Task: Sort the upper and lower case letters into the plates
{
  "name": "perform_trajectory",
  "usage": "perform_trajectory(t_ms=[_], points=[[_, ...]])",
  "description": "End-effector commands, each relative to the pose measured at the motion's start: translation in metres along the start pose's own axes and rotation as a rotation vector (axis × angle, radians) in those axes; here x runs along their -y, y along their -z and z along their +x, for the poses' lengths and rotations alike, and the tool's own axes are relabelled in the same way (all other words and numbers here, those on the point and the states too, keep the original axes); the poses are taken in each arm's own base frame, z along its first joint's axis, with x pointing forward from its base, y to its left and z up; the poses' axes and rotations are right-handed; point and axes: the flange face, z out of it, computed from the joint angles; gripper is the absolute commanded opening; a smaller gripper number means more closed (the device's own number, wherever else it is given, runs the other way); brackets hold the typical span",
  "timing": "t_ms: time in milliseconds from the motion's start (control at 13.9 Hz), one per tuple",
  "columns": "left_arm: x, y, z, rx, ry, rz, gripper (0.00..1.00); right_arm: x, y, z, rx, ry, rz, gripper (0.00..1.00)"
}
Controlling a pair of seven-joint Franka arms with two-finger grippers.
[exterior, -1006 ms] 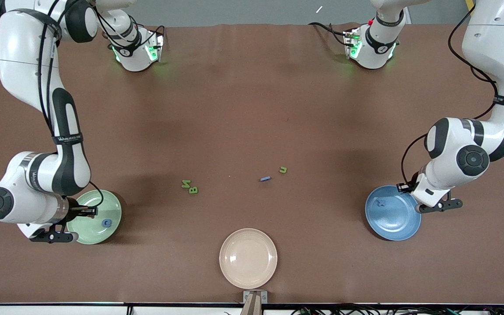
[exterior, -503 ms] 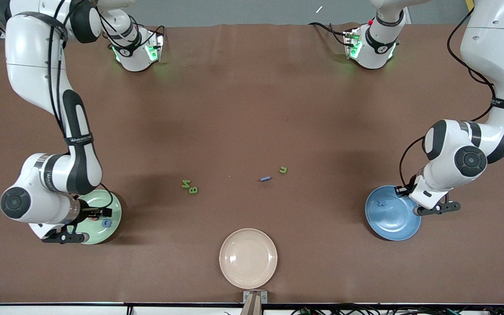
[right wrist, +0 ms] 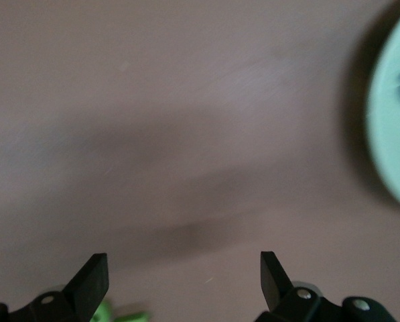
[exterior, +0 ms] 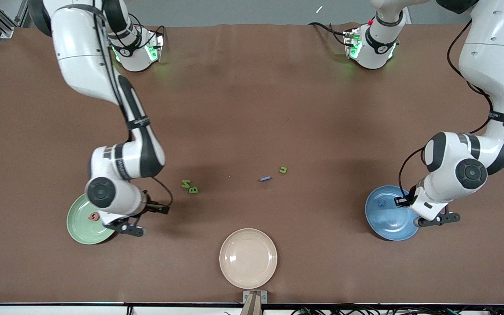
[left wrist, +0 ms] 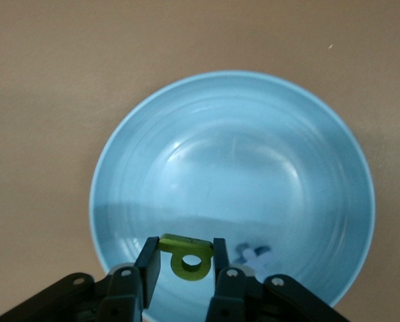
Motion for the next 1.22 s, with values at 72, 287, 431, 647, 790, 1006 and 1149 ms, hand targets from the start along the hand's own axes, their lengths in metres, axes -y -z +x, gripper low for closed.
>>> perform_trajectory(t_ms=[72, 287, 431, 647, 790, 1006, 1149], points=[[-0.01, 0.006, 0.011, -0.028, -0.028, 0.005, 0.89, 0.022, -0.003, -0.057, -0.012, 0.025, 0.037, 1.0], [-0.014, 0.013, 0.01, -0.029, -0.021, 0.008, 1.0, 0.028, -0.02, -0.089, -0.049, 0.063, 0.05, 1.0], [-0.039, 0.025, 0.003, -0.024, -0.016, -0.004, 1.0, 0.031, -0.03, -0.099, -0.062, 0.103, 0.043, 1.0], [-0.098, 0.035, -0.018, 0.016, 0.126, 0.012, 1.0, 0.024, -0.045, -0.104, -0.089, 0.178, 0.044, 1.0], [-0.147, 0.032, -0.037, 0.022, 0.224, 0.009, 1.0, 0.019, -0.057, -0.106, -0.121, 0.196, 0.051, 1.0], [-0.221, 0.03, -0.072, 0.026, 0.407, 0.006, 1.0, 0.021, -0.058, -0.11, -0.116, 0.204, 0.047, 0.81], [-0.263, 0.022, -0.094, 0.041, 0.537, 0.003, 1.0, 0.021, -0.058, -0.11, -0.114, 0.204, 0.047, 0.6]])
